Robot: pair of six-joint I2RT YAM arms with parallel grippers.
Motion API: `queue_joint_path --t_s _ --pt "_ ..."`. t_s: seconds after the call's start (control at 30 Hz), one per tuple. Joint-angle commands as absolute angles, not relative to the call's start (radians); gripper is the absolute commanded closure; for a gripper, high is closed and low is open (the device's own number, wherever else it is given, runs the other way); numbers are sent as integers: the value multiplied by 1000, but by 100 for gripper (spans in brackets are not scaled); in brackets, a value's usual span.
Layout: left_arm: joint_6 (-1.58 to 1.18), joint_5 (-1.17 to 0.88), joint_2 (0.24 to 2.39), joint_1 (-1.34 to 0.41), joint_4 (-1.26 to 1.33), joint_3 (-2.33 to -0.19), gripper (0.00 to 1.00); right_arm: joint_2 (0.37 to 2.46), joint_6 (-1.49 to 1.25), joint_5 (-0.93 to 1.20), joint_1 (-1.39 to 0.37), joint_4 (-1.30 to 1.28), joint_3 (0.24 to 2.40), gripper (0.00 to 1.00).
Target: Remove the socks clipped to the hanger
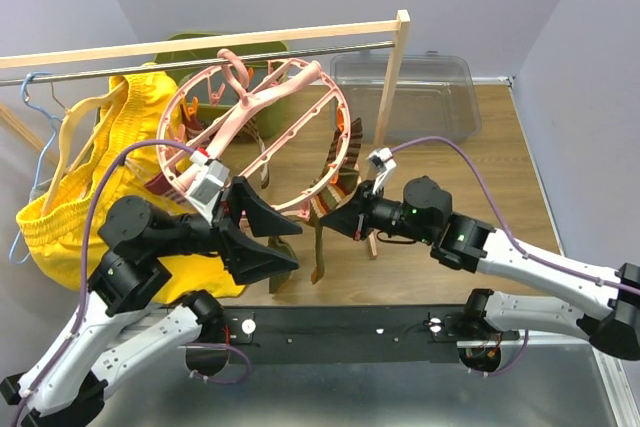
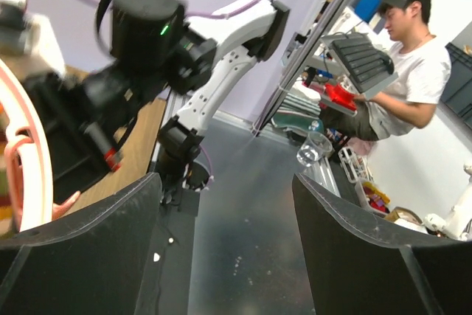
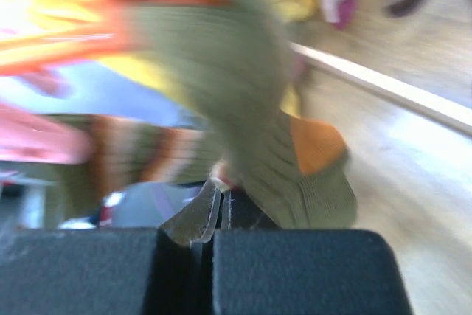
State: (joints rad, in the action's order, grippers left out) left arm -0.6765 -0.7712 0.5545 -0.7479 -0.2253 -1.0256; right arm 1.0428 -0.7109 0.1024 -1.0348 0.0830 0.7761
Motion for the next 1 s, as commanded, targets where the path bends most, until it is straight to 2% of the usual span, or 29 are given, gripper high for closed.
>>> queue_joint_path --t_s 0.0,0.17,0.4,0.6,0.97 --pt "-630 -752 584 -750 -265 -1048 19 989 -818 270 -1043 -75 922 99" --pt "-634 -692 577 -750 -302 -1055 19 951 -853 443 -1045 -81 1002 99" --pt "-641 -672 558 -750 -322 -1040 17 966 -913 567 -1045 -12 1055 99" --pt "-621 -676 563 -750 -353 -1058 15 948 -977 684 -1045 186 1058 99" --pt "-635 -718 580 -750 -338 -1068 14 963 -1006 770 -1045 269 1074 99"
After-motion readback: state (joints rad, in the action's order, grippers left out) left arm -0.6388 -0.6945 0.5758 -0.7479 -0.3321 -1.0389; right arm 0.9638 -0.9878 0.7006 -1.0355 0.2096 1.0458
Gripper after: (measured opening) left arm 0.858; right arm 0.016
